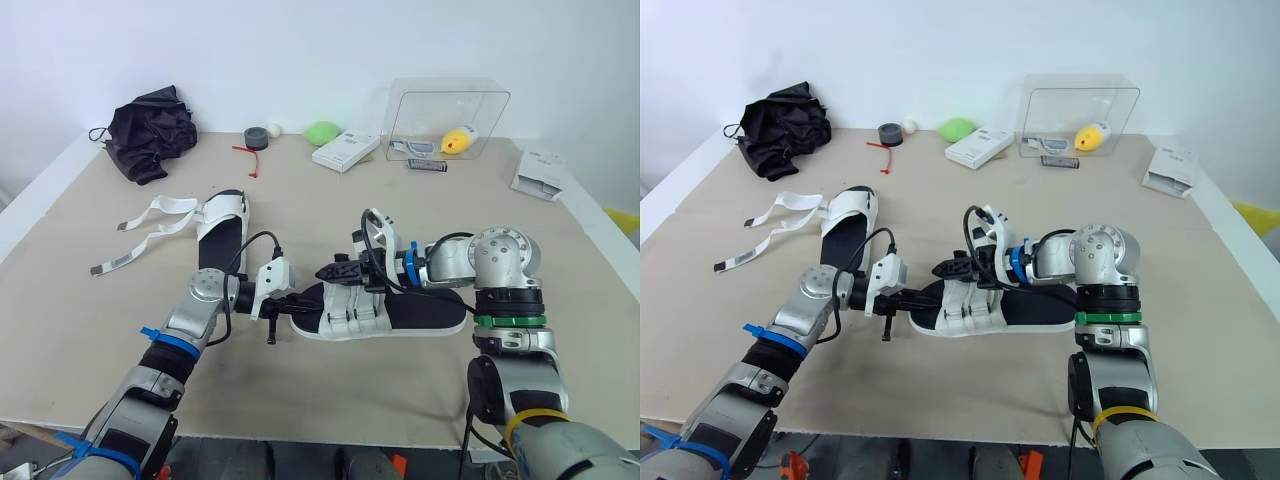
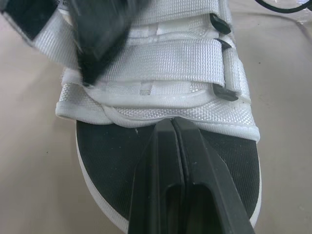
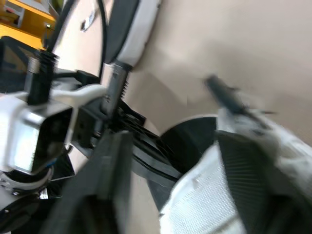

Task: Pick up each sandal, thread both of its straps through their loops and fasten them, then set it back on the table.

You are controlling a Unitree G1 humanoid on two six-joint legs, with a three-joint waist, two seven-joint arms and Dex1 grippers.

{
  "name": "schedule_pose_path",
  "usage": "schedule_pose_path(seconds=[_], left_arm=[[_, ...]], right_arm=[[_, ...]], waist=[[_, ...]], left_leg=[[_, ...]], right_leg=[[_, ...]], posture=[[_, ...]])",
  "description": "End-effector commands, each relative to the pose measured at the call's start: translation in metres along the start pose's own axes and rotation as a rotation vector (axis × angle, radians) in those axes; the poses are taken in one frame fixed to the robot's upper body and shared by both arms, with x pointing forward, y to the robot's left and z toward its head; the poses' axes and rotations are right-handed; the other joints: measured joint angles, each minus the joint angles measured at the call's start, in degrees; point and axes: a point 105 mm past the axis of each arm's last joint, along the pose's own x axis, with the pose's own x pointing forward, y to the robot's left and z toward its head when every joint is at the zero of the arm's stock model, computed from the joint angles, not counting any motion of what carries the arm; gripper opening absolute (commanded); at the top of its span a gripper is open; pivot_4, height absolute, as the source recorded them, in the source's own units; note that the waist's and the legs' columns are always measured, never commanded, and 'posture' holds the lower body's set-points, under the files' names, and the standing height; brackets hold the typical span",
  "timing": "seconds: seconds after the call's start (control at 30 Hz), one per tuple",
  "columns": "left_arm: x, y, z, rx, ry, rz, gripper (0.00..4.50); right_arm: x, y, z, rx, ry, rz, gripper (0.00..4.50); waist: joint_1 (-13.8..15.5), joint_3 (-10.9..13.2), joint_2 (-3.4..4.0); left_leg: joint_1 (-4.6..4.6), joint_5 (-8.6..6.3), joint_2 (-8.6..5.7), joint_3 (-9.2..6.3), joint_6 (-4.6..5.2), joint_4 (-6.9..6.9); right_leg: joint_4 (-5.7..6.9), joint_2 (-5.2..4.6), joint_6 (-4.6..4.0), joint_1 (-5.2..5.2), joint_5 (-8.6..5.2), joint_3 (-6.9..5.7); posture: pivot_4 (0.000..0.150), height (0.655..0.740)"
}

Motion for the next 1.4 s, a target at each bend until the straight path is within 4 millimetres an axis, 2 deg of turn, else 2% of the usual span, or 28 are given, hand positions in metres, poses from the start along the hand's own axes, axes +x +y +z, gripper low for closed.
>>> schedule_pose_path(seconds=[0.03, 0.17, 0.23, 0.33, 0.43, 0.5, 0.57, 0.67, 0.8, 0.87, 0.97, 1.07, 1.17, 1.27, 1.4], left_arm=[[0.002, -0.024, -0.046, -0.126, 0.152, -0.071, 0.0], [0.001, -0.024, -0.046, -0.127, 0.153, -0.068, 0.0], [0.0, -0.024, -0.046, -0.128, 0.153, -0.068, 0.0], [0.0, -0.025, -0.046, -0.128, 0.153, -0.068, 0.0], [0.001, -0.025, -0.046, -0.127, 0.151, -0.071, 0.0], [0.002, -0.024, -0.045, -0.126, 0.149, -0.072, 0.0], [0.002, -0.023, -0.043, -0.122, 0.143, -0.071, 0.0], [0.005, -0.018, -0.032, -0.109, 0.103, -0.058, 0.0], [0.007, -0.005, 0.008, -0.085, -0.038, -0.02, 0.0], [0.005, 0.0, 0.037, -0.077, -0.134, -0.006, 0.0], [0.0, 0.004, 0.064, -0.069, -0.217, 0.009, 0.0], [-0.007, 0.005, 0.082, -0.075, -0.272, 0.026, 0.0], [-0.019, 0.002, 0.096, -0.069, -0.305, 0.034, 0.0], [-0.035, -0.004, 0.103, -0.056, -0.302, 0.045, 0.0], [-0.059, -0.017, 0.097, -0.035, -0.216, 0.062, 0.0]], right_arm=[[-0.006, -0.023, 0.007, 0.036, -0.022, -0.146, 4.45], [-0.014, -0.033, 0.022, 0.027, -0.066, -0.23, 4.45], [-0.019, -0.031, 0.032, -0.009, -0.099, -0.239, 4.45], [-0.03, -0.012, 0.056, -0.072, -0.2, -0.165, 4.45], [-0.051, 0.016, 0.079, -0.151, -0.328, -0.027, 4.45], [-0.066, 0.035, 0.083, -0.222, -0.372, 0.071, 4.45], [-0.08, 0.049, 0.076, -0.318, -0.374, 0.139, 4.45], [-0.094, 0.051, 0.048, -0.462, -0.32, 0.172, 4.45], [-0.114, 0.039, 0.005, -0.629, -0.207, 0.15, 4.45], [-0.125, 0.025, -0.011, -0.717, -0.159, 0.081, 4.45], [-0.136, 0.007, -0.026, -0.8, -0.098, -0.006, 4.45], [-0.144, -0.005, -0.036, -0.841, -0.055, -0.061, 4.45], [-0.148, -0.016, -0.048, -0.856, -0.004, -0.1, 4.45], [-0.142, -0.021, -0.06, -0.85, 0.028, -0.102, 4.45], [-0.13, -0.023, -0.069, -0.839, 0.019, -0.081, 4.45]], waist=[[0.0, -0.01, 0.01], [0.01, -0.02, -0.01], [0.03, -0.02, -0.01], [0.05, 0.0, 0.01], [-0.03, 0.09, 0.16], [0.12, 0.11, 0.2], [0.21, 0.11, 0.19], [0.28, 0.11, 0.09], [0.17, 0.39, 0.02], [0.09, 0.63, 0.13], [0.1, 0.87, 0.01], [0.03, 1.42, -0.08], [0.04, 1.62, -0.1], [-0.03, 1.82, -0.13], [-0.05, 1.89, -0.13]], left_leg=[[0.01, 0.0, 0.0, 0.0, 0.0, 0.0], [-0.01, 0.02, -0.01, 0.02, 0.03, 0.0], [-0.02, 0.02, -0.01, 0.02, 0.03, 0.0], [-0.11, 0.02, -0.04, 0.02, 0.02, 0.0], [-0.15, -0.01, -0.05, 0.18, 0.06, -0.16], [-0.15, -0.01, -0.07, 0.18, 0.06, -0.27], [-0.19, -0.01, -0.09, 0.05, 0.06, -0.29], [-0.22, -0.04, -0.18, -0.03, 0.07, -0.29], [-0.29, -0.08, -0.27, -0.04, 0.03, -0.25], [-0.48, -0.08, -0.28, 0.05, 0.03, -0.18], [-1.2, -0.05, -0.26, 0.03, -0.01, 0.03], [-1.29, -0.05, -0.26, 0.03, -0.02, 0.06], [-1.3, -0.05, -0.26, 0.06, -0.02, 0.05], [-1.3, -0.05, -0.21, 0.02, -0.03, 0.03], [-1.28, -0.03, -0.17, 0.05, -0.08, 0.03]], right_leg=[[0.0, 0.0, 0.0, 0.0, 0.01, 0.0], [-0.01, -0.02, 0.0, -0.01, 0.01, 0.0], [-0.01, -0.03, 0.01, -0.01, 0.01, 0.01], [-0.06, -0.06, 0.03, -0.07, -0.01, 0.0], [-0.07, -0.06, -0.03, -0.19, -0.02, 0.14], [-0.07, -0.04, -0.05, -0.22, -0.03, 0.15], [-0.07, -0.05, -0.06, -0.21, -0.06, 0.04], [-0.16, -0.16, -0.05, -0.15, -0.07, -0.03], [-0.24, -0.28, 0.31, -0.13, -0.28, -0.02], [-0.23, -0.28, 0.37, -0.34, -0.25, 0.05], [-0.11, -0.2, 0.45, -1.03, -0.13, 0.06], [-0.1, -0.2, 0.39, -1.13, -0.08, 0.07], [-0.1, -0.18, 0.17, -1.16, 0.05, 0.1], [-0.08, -0.14, 0.11, -1.18, 0.08, 0.07], [-0.06, -0.12, 0.1, -1.19, 0.09, 0.1]], posture=[[0.15, 0.74], [0.15, 0.74], [0.15, 0.74], [0.15, 0.74], [0.15, 0.74], [0.15, 0.74], [0.15, 0.74], [0.15, 0.74], [0.15, 0.74], [0.15, 0.74], [0.15, 0.74], [0.15, 0.74], [0.15, 0.74], [0.15, 0.74], [0.15, 0.74]])
